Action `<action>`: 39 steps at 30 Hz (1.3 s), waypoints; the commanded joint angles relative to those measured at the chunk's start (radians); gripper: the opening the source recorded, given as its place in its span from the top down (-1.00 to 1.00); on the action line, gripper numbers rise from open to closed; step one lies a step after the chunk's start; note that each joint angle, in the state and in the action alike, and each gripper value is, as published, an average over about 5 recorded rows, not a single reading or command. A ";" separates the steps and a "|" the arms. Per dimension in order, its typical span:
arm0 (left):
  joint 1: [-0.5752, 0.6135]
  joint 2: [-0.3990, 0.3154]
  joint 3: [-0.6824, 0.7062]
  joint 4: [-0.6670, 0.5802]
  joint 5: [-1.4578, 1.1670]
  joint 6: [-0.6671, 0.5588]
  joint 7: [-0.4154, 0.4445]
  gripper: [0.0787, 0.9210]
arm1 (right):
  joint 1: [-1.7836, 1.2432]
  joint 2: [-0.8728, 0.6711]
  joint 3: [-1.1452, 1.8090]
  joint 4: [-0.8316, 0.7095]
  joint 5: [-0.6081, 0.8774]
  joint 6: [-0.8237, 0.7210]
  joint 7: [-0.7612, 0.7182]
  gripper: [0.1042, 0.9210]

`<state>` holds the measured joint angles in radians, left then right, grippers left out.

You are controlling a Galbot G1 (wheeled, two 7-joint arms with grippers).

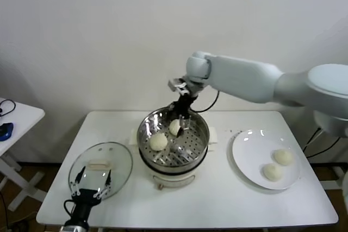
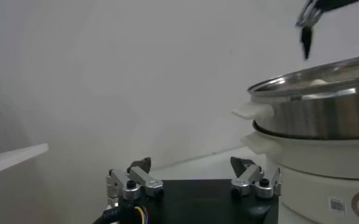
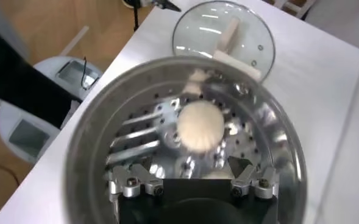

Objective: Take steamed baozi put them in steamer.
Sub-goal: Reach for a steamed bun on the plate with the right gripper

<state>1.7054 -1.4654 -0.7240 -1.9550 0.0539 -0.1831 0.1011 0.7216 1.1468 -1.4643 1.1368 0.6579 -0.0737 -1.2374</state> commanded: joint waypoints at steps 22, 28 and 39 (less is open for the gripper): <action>0.027 -0.015 0.015 -0.031 0.021 0.001 -0.003 -0.77 | -0.531 -0.669 0.399 0.085 -0.632 0.110 -0.039 -0.76; 0.030 -0.017 0.015 -0.030 0.023 -0.001 -0.002 -0.77 | -0.665 -0.657 0.484 0.069 -0.687 0.114 -0.014 -0.76; 0.034 -0.018 0.009 -0.017 0.023 -0.006 -0.003 -0.77 | -0.746 -0.577 0.555 0.001 -0.728 0.128 0.028 -0.76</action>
<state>1.7341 -1.4825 -0.7128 -1.9743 0.0766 -0.1867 0.0987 0.0998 0.5508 -0.9989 1.1758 -0.0042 0.0465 -1.2296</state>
